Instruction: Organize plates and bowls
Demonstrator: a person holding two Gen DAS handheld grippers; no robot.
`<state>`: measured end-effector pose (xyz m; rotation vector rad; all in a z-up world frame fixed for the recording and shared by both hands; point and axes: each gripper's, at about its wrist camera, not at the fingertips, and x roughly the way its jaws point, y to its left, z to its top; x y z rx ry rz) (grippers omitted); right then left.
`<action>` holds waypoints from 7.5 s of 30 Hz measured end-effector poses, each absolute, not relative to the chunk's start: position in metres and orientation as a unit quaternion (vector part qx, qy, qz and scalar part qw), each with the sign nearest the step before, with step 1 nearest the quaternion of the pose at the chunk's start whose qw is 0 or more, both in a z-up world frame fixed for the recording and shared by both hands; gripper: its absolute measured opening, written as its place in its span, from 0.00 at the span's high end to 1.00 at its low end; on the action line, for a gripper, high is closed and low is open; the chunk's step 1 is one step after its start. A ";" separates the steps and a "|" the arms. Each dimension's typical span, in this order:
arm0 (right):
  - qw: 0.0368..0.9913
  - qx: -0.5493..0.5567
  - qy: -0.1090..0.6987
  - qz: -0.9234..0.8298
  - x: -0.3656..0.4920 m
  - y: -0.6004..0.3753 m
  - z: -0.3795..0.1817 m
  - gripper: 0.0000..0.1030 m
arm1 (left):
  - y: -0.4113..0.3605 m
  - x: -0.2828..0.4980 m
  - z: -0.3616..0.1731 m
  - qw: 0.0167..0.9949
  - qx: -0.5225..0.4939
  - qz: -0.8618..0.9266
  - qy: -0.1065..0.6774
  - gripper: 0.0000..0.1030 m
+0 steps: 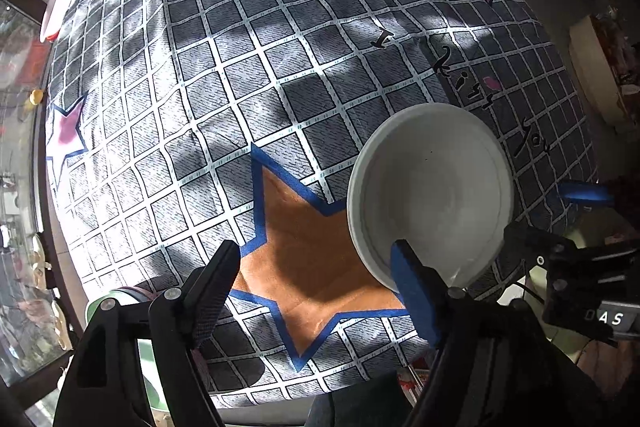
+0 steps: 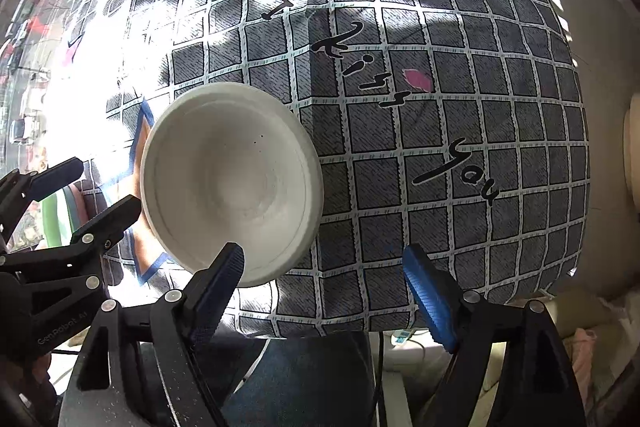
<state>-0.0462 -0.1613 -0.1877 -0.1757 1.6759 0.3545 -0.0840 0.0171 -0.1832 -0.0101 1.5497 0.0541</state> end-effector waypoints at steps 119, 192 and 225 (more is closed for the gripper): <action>0.615 -0.118 0.747 0.224 0.028 -0.093 -0.369 0.58 | -0.032 -0.066 -0.344 0.665 -0.093 0.068 0.738 0.35; 0.543 -0.196 0.766 0.282 -0.115 0.152 -0.474 0.69 | 0.061 -0.184 -0.372 0.651 -0.169 0.086 0.735 0.67; 0.502 -0.320 0.668 0.447 -0.166 0.306 -0.415 0.69 | 0.207 -0.294 -0.300 0.646 -0.287 0.303 0.639 0.67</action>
